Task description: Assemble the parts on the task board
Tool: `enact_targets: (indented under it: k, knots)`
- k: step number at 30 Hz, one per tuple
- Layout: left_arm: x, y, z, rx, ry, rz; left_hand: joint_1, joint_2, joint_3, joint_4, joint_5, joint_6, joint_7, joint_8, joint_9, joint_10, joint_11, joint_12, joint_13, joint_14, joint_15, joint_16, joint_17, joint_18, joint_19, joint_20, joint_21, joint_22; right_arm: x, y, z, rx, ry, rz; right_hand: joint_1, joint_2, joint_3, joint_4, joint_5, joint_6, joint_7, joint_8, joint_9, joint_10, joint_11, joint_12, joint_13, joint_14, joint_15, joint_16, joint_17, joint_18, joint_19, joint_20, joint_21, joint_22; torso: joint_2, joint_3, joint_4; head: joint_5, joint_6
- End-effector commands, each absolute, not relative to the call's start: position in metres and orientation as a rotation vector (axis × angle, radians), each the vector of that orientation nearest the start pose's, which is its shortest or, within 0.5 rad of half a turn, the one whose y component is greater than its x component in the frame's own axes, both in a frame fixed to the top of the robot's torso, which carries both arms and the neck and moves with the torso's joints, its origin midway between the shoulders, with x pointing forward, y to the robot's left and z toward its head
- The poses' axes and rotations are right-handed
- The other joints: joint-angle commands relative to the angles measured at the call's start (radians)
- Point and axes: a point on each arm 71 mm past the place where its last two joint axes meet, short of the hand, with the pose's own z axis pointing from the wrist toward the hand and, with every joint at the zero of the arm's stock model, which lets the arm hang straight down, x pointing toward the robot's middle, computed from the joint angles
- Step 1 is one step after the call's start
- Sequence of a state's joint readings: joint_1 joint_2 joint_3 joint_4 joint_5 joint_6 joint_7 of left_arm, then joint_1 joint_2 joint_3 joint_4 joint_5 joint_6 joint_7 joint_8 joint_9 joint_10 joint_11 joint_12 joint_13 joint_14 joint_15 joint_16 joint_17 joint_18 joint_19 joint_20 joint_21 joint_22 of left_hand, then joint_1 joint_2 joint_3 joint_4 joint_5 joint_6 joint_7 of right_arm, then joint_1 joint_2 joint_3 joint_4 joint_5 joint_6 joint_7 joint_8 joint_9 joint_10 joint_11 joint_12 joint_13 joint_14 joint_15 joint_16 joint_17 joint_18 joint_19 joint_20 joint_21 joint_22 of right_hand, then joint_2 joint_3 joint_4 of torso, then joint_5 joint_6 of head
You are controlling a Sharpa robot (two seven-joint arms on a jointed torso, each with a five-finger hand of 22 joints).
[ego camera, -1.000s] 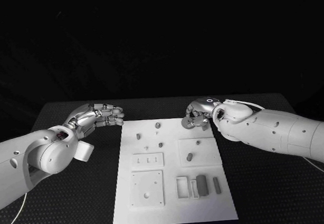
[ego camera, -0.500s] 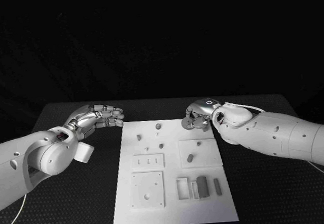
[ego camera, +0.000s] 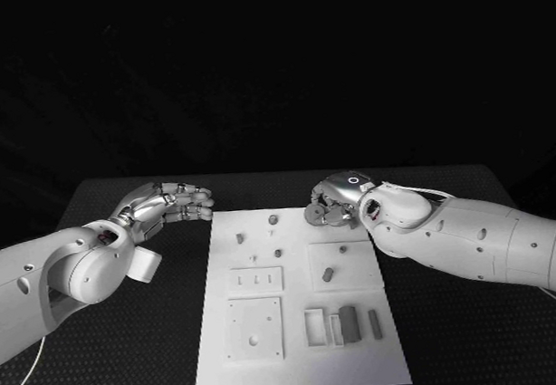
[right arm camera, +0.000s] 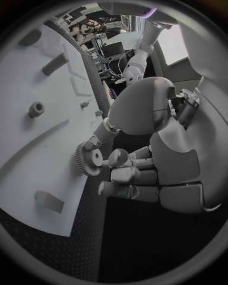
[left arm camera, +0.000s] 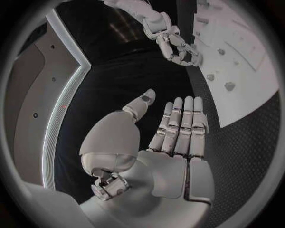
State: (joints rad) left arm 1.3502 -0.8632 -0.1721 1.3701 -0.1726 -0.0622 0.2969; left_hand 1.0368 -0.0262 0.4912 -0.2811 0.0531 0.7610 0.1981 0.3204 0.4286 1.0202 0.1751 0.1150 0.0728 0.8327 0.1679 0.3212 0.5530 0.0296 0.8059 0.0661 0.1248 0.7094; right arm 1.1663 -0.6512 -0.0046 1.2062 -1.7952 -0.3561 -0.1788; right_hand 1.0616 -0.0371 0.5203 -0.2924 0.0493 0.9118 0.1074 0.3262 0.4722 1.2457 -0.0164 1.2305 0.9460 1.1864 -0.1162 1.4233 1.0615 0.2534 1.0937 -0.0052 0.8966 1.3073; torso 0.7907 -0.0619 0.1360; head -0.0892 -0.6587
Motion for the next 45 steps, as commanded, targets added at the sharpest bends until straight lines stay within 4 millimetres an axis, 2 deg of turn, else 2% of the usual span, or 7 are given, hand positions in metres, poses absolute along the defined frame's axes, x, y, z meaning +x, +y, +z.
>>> enact_targets:
  k: [1,10,16,27,29,31,45]
  knots:
    - [0.518,0.253,-0.162,-0.849,1.639,-1.457,-0.015,-0.003,-0.003,-0.001,0.003,-0.003,0.016,-0.003,-0.001,0.002,0.006,-0.005,-0.001,0.001,0.005,-0.006,0.000,0.010,-0.006,0.005,-0.007,0.001,0.535,-0.189,-0.195,-0.339,1.478,0.292,0.002,-0.014,0.003,0.004,0.004,0.098,-0.016,0.013,0.034,0.005,-0.004,0.000,-0.001,0.009,-0.001,0.004,0.001,0.008,0.006,-0.001,0.007,0.018,0.001,0.0005,-0.0028,0.002,0.002]
    - [0.517,0.252,-0.161,-0.849,1.640,-1.458,-0.016,-0.004,-0.003,-0.001,0.003,-0.002,0.017,-0.003,-0.001,0.003,0.006,-0.005,-0.001,0.001,0.005,-0.007,0.000,0.010,-0.006,0.005,-0.007,0.001,0.522,-0.157,-0.189,-0.411,1.438,0.331,0.003,-0.020,0.004,0.004,0.004,0.097,-0.016,0.011,0.035,0.008,-0.004,-0.001,-0.002,0.012,-0.002,0.005,0.001,0.008,0.009,-0.003,0.008,0.017,-0.001,-0.0002,0.0010,0.005,0.007]
    - [0.517,0.252,-0.161,-0.849,1.639,-1.458,-0.019,-0.006,-0.005,-0.001,0.002,-0.003,0.017,-0.003,-0.001,0.002,0.006,-0.006,-0.001,0.001,0.005,-0.008,0.000,0.010,-0.006,0.005,-0.008,0.001,0.515,-0.137,-0.190,-0.456,1.417,0.352,0.002,-0.025,0.004,0.004,0.004,0.095,-0.016,0.009,0.035,0.009,-0.003,-0.002,-0.003,0.013,-0.002,0.004,-0.001,0.008,0.009,-0.003,0.008,0.017,0.000,0.0006,-0.0009,0.011,0.008]
    - [0.519,0.248,-0.162,-0.844,1.645,-1.465,-0.021,-0.007,-0.006,0.000,0.002,-0.003,0.017,-0.003,-0.001,0.002,0.006,-0.006,-0.001,0.001,0.005,-0.008,0.000,0.010,-0.006,0.005,-0.008,0.002,0.512,-0.100,-0.206,-0.508,1.429,0.383,0.005,-0.027,0.006,0.004,0.004,0.094,-0.015,0.007,0.035,0.012,-0.003,-0.003,-0.004,0.015,-0.002,0.004,-0.001,0.008,0.011,-0.005,0.008,0.016,-0.001,0.0004,0.0062,0.007,0.010]
    - [0.519,0.247,-0.162,-0.844,1.645,-1.466,-0.022,-0.007,-0.007,0.000,0.002,-0.003,0.017,-0.003,-0.001,0.002,0.006,-0.007,-0.001,0.001,0.005,-0.008,0.000,0.010,-0.006,0.005,-0.008,0.002,0.511,-0.097,-0.208,-0.520,1.425,0.387,0.005,-0.027,0.006,0.004,0.004,0.094,-0.015,0.007,0.035,0.012,-0.003,-0.003,-0.004,0.015,-0.002,0.004,-0.001,0.008,0.011,-0.005,0.008,0.016,-0.001,0.0004,0.0077,0.007,0.008]
    - [0.519,0.247,-0.162,-0.845,1.646,-1.466,-0.022,-0.007,-0.007,0.000,0.002,-0.003,0.017,-0.003,-0.001,0.002,0.006,-0.007,-0.001,0.001,0.005,-0.008,0.000,0.010,-0.006,0.006,-0.008,0.002,0.511,-0.094,-0.210,-0.527,1.423,0.385,0.006,-0.027,0.006,0.004,0.004,0.093,-0.015,0.006,0.034,0.012,-0.003,-0.003,-0.004,0.016,-0.002,0.004,-0.001,0.008,0.011,-0.005,0.008,0.016,0.000,0.0006,0.0058,0.010,0.008]
    - [0.519,0.246,-0.162,-0.844,1.651,-1.469,-0.023,-0.007,-0.008,0.000,0.001,-0.003,0.017,-0.003,-0.001,0.002,0.006,-0.007,-0.001,0.001,0.005,-0.009,0.001,0.011,-0.006,0.006,-0.009,0.002,0.512,-0.088,-0.214,-0.551,1.414,0.377,0.010,-0.027,0.009,0.002,0.004,0.091,-0.014,0.003,0.034,0.014,-0.001,-0.004,-0.005,0.017,-0.001,0.003,-0.003,0.008,0.012,-0.006,0.008,0.016,-0.001,-0.0014,0.0081,0.007,0.006]
